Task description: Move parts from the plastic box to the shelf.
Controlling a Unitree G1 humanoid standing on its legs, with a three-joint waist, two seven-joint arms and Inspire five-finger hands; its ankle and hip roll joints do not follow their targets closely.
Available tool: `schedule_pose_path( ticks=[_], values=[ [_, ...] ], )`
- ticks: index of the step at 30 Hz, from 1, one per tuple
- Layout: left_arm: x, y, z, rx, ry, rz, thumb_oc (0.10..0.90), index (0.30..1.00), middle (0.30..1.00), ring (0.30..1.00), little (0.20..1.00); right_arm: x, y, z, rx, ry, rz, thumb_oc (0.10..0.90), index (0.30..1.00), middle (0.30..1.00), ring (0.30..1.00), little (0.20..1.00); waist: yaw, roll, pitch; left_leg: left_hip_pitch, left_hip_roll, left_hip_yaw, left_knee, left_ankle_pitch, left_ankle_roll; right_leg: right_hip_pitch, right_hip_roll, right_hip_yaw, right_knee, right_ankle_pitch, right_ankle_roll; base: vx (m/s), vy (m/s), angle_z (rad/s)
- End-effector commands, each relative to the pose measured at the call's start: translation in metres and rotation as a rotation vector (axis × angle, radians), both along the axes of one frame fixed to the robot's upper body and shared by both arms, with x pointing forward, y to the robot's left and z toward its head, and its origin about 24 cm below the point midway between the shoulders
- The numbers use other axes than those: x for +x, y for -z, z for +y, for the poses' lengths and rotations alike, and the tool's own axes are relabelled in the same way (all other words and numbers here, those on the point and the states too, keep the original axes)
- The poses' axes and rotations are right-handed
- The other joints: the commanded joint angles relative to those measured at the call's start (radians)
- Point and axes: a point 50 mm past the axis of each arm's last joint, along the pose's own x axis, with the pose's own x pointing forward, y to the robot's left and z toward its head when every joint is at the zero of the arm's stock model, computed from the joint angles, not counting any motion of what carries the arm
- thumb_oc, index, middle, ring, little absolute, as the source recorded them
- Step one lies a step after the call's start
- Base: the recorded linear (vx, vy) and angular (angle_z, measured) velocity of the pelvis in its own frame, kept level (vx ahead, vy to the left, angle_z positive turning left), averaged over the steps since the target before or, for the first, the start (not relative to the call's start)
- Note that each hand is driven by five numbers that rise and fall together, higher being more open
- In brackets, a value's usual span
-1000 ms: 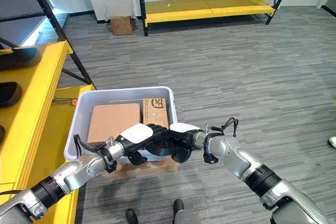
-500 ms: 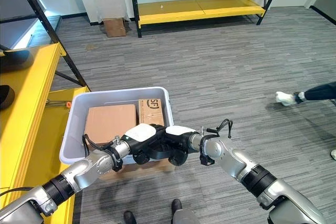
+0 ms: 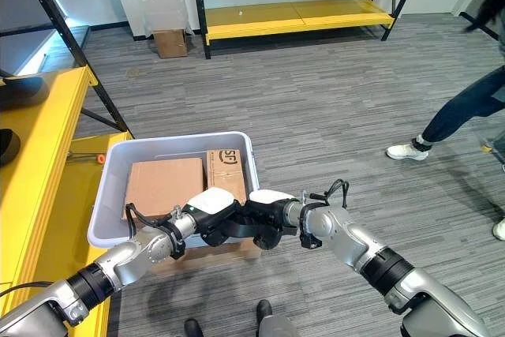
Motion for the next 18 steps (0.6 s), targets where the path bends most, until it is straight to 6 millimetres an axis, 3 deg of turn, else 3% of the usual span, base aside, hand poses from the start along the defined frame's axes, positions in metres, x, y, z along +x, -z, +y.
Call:
schedule_pose_path(
  ticks=[1,11,12,13,14,18],
  values=[
    [0.0016,-0.0386,-0.0529,-0.190,0.175,-0.149,0.400,0.300,0.300,0.300,0.300,0.0147,-0.0612,0.0370,0.231,-0.096,-0.262,0.400,0.300,0.300,0.300,0.300,0.005,0.010,-0.064,-0.112,0.116,-0.108,-0.016,0.030,-0.065,0.030,-0.072,-0.047,0.136,-0.188,0.044,0.00,0.000,0.00],
    [0.0008,-0.0464,-0.0541,-0.207,0.198,-0.172,0.400,0.300,0.300,0.300,0.300,0.0142,-0.0589,0.0338,0.260,-0.072,-0.293,0.400,0.300,0.300,0.300,0.300,0.002,0.010,-0.073,-0.103,0.111,-0.106,-0.020,0.022,-0.061,0.037,-0.072,-0.045,0.132,-0.187,0.045,0.00,0.000,0.00],
    [0.0006,-0.0457,-0.0536,-0.208,0.197,-0.173,0.400,0.300,0.300,0.300,0.300,0.0138,-0.0586,0.0341,0.260,-0.077,-0.296,0.486,0.421,0.421,0.421,0.421,0.001,0.010,-0.074,-0.102,0.110,-0.106,-0.019,0.021,-0.061,0.037,-0.071,-0.044,0.133,-0.188,0.043,0.00,0.000,0.00],
    [0.0008,-0.0457,-0.0537,-0.208,0.196,-0.175,0.400,0.300,0.300,0.300,0.300,0.0139,-0.0582,0.0342,0.260,-0.073,-0.293,0.639,0.635,0.635,0.635,0.635,0.001,0.010,-0.074,-0.102,0.110,-0.107,-0.019,0.021,-0.061,0.037,-0.071,-0.044,0.133,-0.188,0.043,0.00,0.000,0.00],
    [0.0011,-0.0456,-0.0535,-0.209,0.192,-0.178,0.400,0.300,0.300,0.300,0.300,0.0139,-0.0571,0.0342,0.270,-0.065,-0.282,0.900,1.000,1.000,1.000,1.000,0.002,0.011,-0.074,-0.102,0.110,-0.107,-0.018,0.021,-0.061,0.038,-0.071,-0.044,0.134,-0.189,0.042,0.00,0.000,0.00],
    [0.0030,-0.0446,-0.0498,-0.202,0.172,-0.179,0.400,0.300,0.300,0.300,0.300,0.0122,-0.0536,0.0347,0.293,-0.073,-0.251,0.900,1.000,1.000,1.000,1.000,0.002,0.011,-0.077,-0.101,0.108,-0.109,-0.017,0.019,-0.060,0.040,-0.071,-0.042,0.134,-0.190,0.042,0.00,0.000,0.00]
  ],
)
